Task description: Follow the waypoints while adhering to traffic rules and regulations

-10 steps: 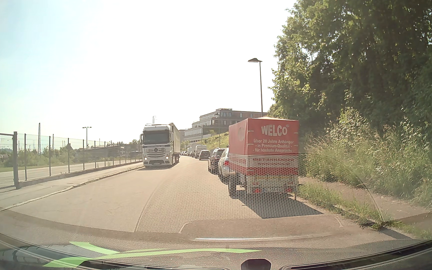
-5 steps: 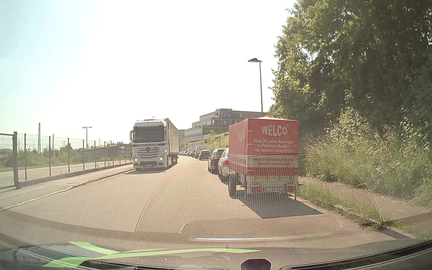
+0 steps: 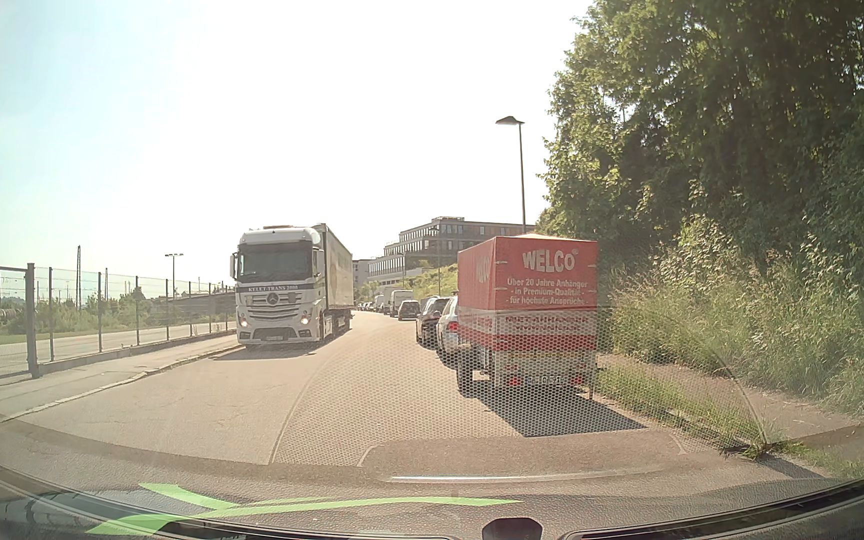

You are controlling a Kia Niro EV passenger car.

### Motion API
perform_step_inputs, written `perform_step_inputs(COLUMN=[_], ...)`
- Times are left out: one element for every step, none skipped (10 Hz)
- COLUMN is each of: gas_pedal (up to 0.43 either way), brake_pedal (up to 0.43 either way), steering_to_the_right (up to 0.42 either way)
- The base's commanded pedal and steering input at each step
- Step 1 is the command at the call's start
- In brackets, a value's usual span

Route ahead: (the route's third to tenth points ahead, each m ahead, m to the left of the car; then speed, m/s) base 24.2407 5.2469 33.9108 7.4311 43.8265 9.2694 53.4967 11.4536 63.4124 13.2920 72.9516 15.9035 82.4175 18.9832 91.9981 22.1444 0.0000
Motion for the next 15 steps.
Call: perform_step_inputs(gas_pedal=[0.000,0.000,0.000,0.000,0.000,0.000,0.000,0.000,0.000,0.000,0.000,0.000,0.000,0.000,0.000], brake_pedal=[0.213,0.213,0.213,0.213,0.213,0.213,0.213,0.213,0.213,0.213,0.213,0.207,0.207,0.207,0.207], steering_to_the_right=[-0.120,-0.120,-0.120,-0.120,-0.120,-0.120,-0.120,-0.120,-0.120,-0.120,-0.120,-0.120,-0.120,-0.120,-0.120])
